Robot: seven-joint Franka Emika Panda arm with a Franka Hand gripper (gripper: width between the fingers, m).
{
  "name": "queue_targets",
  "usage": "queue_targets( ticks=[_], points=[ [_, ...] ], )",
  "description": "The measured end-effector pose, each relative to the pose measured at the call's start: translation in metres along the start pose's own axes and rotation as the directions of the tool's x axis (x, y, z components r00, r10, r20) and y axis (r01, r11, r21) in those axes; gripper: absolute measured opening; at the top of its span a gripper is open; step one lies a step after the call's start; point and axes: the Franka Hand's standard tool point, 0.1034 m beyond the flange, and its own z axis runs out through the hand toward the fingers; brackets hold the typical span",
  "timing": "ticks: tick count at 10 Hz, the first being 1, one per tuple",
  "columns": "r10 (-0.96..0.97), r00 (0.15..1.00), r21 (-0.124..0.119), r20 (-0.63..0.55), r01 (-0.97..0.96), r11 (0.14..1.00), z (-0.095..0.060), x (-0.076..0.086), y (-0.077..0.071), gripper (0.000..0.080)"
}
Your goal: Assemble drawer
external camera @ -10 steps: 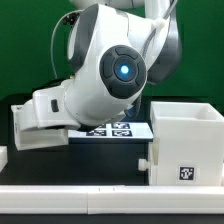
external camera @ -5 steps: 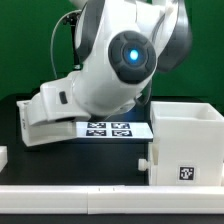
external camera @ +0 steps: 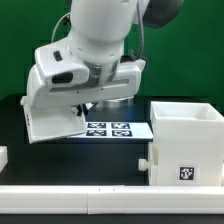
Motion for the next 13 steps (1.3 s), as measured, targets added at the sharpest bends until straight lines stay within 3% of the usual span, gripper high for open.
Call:
queue_targets(
  ticks=[1,2,4,5,7,10,11,12,13],
  points=[
    [-0.008,0.997,-0.002,-0.078,0.008,1.000,-0.003,0.006,0.002,0.0036],
    [-0.026,0.989,0.044,-0.149,0.033,0.999,-0.008,0.012,0.001,0.0036],
    [0.018,0.955,0.107,-0.295,0.015,0.994,-0.015,0.029,0.006,0.0036],
    [0.049,0.924,0.113,-0.380,-0.007,0.994,-0.011,0.032,0.011,0.0036],
    [0.068,0.880,0.088,-0.470,-0.030,0.996,-0.005,0.026,0.019,0.0036],
    [0.069,0.801,0.016,-0.595,-0.074,0.997,0.001,0.021,0.037,0.0036],
    [0.060,0.788,-0.005,-0.612,-0.080,0.997,0.006,0.024,0.035,0.0036],
    [0.053,0.788,-0.011,-0.613,-0.075,0.997,0.011,0.028,0.033,0.0036],
    [0.061,0.791,0.000,-0.609,-0.076,0.997,0.014,0.031,0.029,0.0036]
  ],
)
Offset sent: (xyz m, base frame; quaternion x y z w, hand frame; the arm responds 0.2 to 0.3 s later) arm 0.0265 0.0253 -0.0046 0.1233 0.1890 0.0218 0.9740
